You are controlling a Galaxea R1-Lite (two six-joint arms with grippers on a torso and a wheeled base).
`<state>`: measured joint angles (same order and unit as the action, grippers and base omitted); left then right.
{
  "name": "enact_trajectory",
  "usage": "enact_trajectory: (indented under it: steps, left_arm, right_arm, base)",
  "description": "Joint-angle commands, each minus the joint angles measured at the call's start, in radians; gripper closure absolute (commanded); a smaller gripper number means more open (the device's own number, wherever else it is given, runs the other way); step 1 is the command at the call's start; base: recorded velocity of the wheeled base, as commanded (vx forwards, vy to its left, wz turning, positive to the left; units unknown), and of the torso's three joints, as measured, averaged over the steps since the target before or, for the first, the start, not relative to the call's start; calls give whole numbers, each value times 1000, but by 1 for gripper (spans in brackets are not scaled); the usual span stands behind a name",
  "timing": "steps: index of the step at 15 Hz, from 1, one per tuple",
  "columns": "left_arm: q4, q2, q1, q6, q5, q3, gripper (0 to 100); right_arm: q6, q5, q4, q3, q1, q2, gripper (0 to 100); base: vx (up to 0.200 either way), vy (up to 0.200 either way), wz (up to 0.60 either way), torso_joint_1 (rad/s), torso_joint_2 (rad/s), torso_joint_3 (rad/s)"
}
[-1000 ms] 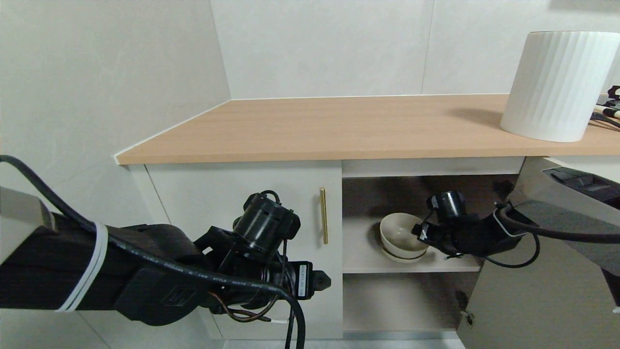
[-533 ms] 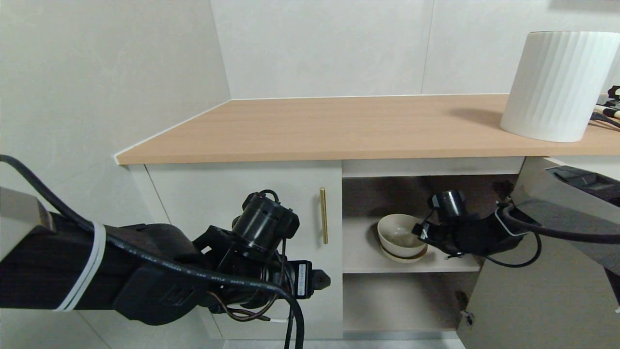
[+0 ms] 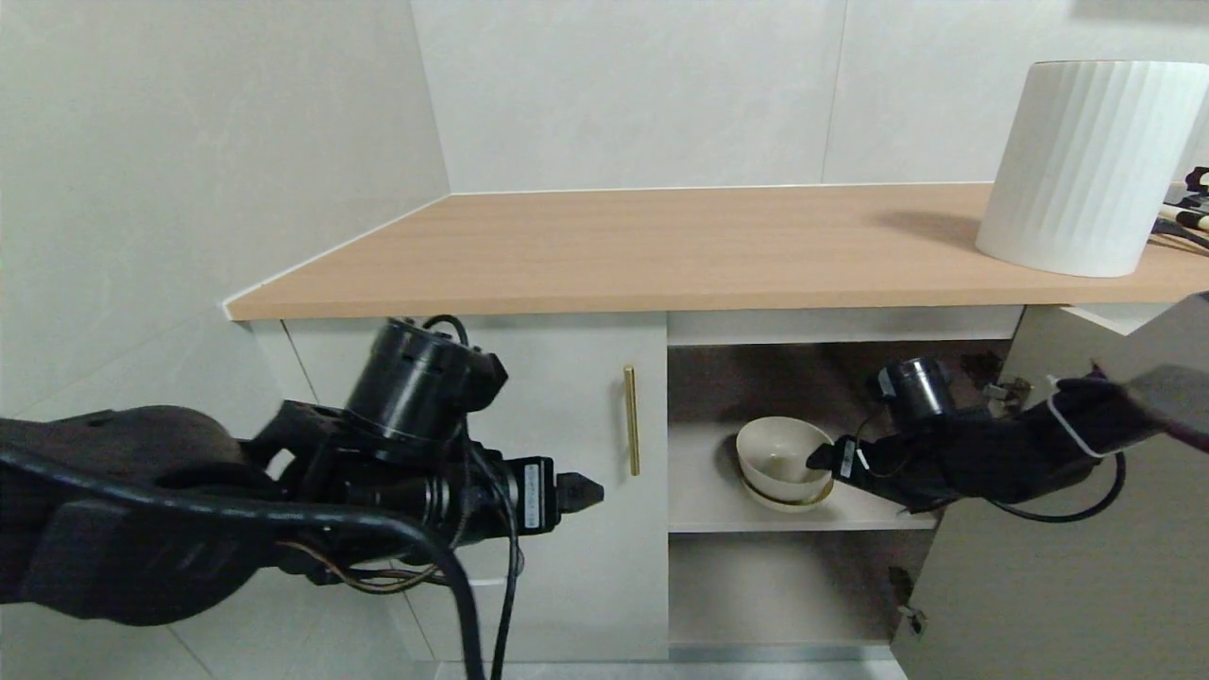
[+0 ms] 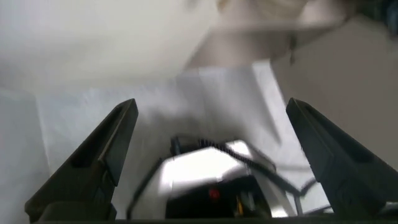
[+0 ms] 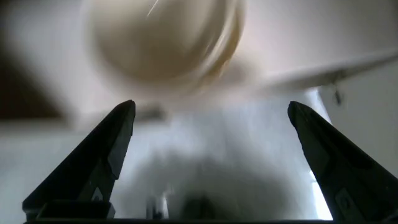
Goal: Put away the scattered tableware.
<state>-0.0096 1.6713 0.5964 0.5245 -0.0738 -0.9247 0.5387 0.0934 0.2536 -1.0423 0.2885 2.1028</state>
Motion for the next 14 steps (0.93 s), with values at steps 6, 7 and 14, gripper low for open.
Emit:
enact_trajectory:
  steps: [6, 7, 14]
  left_arm:
    - [0, -387, -92, -55, -15, 181, 0]
    - [-3, -397, -107, -55, -15, 201, 0]
    - [-7, -347, -107, -55, -15, 198, 0]
  right_arm:
    - [-100, -101, -205, 340, 172, -676, 0]
    - [-98, -101, -251, 343, 201, -708, 0]
    - [-138, -78, -272, 392, 255, -853, 0]
  base:
    - [0, 0, 0, 0, 0, 0]
    - [0, 0, 0, 0, 0, 0]
    - [-114, 0, 0, 3, 1, 1]
